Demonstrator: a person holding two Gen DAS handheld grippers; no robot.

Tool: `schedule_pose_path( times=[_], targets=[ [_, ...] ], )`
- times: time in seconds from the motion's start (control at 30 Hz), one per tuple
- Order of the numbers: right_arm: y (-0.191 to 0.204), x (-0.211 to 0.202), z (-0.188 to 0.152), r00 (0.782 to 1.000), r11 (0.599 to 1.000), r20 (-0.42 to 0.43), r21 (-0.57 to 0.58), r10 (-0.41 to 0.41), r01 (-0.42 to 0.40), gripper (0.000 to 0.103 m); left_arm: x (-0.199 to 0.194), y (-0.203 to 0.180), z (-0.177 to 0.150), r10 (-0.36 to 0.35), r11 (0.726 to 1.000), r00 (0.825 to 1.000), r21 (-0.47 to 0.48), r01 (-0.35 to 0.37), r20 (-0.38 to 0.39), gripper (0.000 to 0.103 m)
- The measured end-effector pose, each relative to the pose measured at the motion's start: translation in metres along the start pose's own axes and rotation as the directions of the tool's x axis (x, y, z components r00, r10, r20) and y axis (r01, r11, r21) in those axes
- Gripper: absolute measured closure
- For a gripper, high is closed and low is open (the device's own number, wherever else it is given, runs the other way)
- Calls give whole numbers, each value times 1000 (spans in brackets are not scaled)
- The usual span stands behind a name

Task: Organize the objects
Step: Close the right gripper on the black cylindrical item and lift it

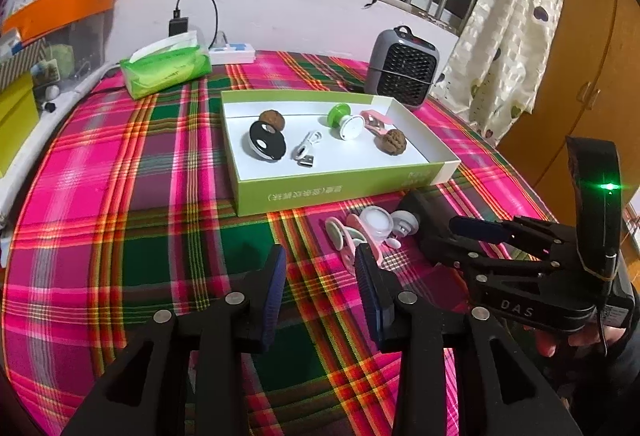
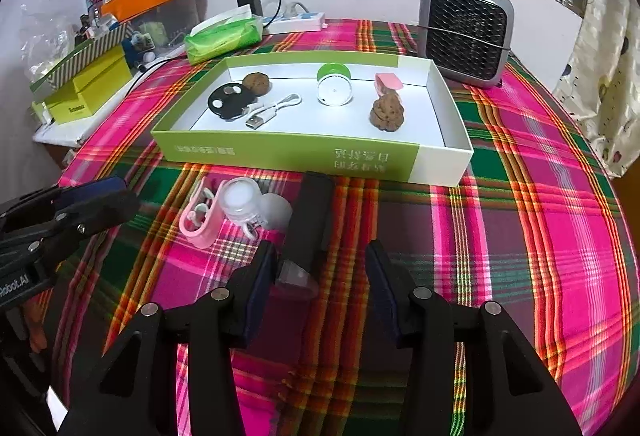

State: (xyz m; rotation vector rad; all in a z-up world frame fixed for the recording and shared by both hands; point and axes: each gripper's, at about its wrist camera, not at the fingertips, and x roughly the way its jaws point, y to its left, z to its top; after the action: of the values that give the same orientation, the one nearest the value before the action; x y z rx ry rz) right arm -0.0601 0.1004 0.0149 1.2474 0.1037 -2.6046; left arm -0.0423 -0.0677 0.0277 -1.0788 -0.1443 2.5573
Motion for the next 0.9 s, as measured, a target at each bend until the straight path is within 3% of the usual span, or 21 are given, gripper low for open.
schedule_pose_path(
  times=[0.1, 0.63, 0.77, 0.9],
  targets=[
    [1, 5, 1, 999, 999, -11, -8, -32, 32, 56, 3, -1, 1, -19, 1000, 1000, 0, 19, -11, 67],
    [-14, 13, 9, 1000, 1000, -10, -17, -25, 25, 56, 24, -15, 5, -8, 1000, 997, 18, 10, -73, 64],
    [-19, 12, 10, 1000, 1000, -4, -19, -16, 16, 73, 29, -23, 5, 3, 1000, 997, 28, -1, -82, 64],
    [-25, 10, 9, 1000, 1000, -2, -19, 0, 0, 78, 34, -27, 6, 31, 999, 995, 29, -28, -95, 64]
  ],
)
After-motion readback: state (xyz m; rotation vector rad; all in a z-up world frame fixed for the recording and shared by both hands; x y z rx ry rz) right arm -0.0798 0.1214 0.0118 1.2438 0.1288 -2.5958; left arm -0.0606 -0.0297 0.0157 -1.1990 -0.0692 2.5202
